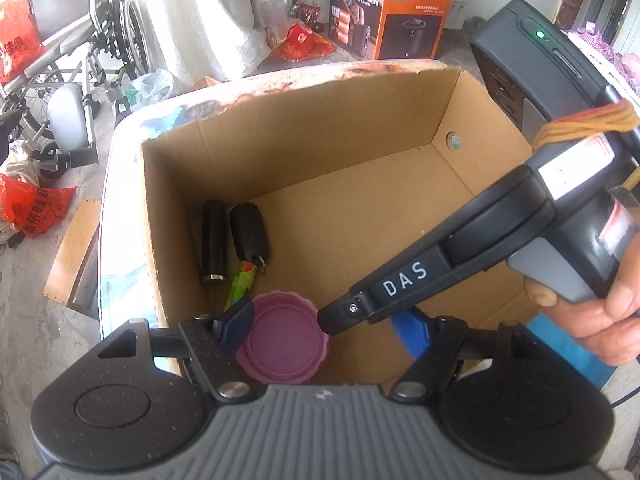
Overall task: Organize rigid objects
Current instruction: 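Carry the pink cup into the box and release it beside the items, then withdraw the right gripper from the box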
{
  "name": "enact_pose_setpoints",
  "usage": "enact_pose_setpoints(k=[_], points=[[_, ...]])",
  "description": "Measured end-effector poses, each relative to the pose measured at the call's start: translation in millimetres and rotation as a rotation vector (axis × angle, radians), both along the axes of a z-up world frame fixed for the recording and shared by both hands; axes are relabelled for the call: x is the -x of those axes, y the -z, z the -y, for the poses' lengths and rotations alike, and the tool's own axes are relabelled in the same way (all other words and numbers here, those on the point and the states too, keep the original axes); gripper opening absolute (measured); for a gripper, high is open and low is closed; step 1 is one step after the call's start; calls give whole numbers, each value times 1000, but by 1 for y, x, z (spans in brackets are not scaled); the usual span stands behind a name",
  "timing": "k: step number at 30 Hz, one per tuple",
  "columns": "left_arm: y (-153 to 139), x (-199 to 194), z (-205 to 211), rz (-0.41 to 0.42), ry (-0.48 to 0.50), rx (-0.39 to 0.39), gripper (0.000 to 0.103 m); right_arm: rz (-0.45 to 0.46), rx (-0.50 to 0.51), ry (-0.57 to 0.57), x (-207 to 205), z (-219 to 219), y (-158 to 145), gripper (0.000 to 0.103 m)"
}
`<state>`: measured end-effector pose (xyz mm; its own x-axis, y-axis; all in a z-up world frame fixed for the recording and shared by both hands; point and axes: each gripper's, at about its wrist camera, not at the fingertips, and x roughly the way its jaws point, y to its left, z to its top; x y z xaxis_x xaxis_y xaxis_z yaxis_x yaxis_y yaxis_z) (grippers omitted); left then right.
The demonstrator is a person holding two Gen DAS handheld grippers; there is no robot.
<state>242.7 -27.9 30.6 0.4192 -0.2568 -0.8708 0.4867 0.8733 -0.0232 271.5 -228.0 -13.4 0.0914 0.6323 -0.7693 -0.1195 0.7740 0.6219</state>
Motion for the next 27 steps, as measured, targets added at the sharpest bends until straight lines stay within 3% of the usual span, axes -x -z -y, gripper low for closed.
enact_pose_setpoints(k=[3,7,11,13,15,16,20,23,27], points=[[-24,18,-5,77,4,61,79,89,-15,30,19,13,-28,22],[-54,56,-15,170,21,169,94,261,-10,67,63,34,-79,32],[-67,97,-29,223,19,275,97,451,7,105,126,58,-123,56],[-67,118,-35,244,-15,295,101,535,38,117,158,64,-140,66],[-62,136,-39,241,-39,317,103,609,57,146,190,75,-150,86],[-58,143,-40,230,-43,327,103,648,76,153,207,80,-154,87],[-28,171,-49,171,-69,346,103,733,211,157,266,85,-146,102],[0,186,-54,148,-99,350,103,733,350,128,288,70,-122,102],[25,204,-63,141,-136,382,103,689,452,115,297,50,-87,102]])
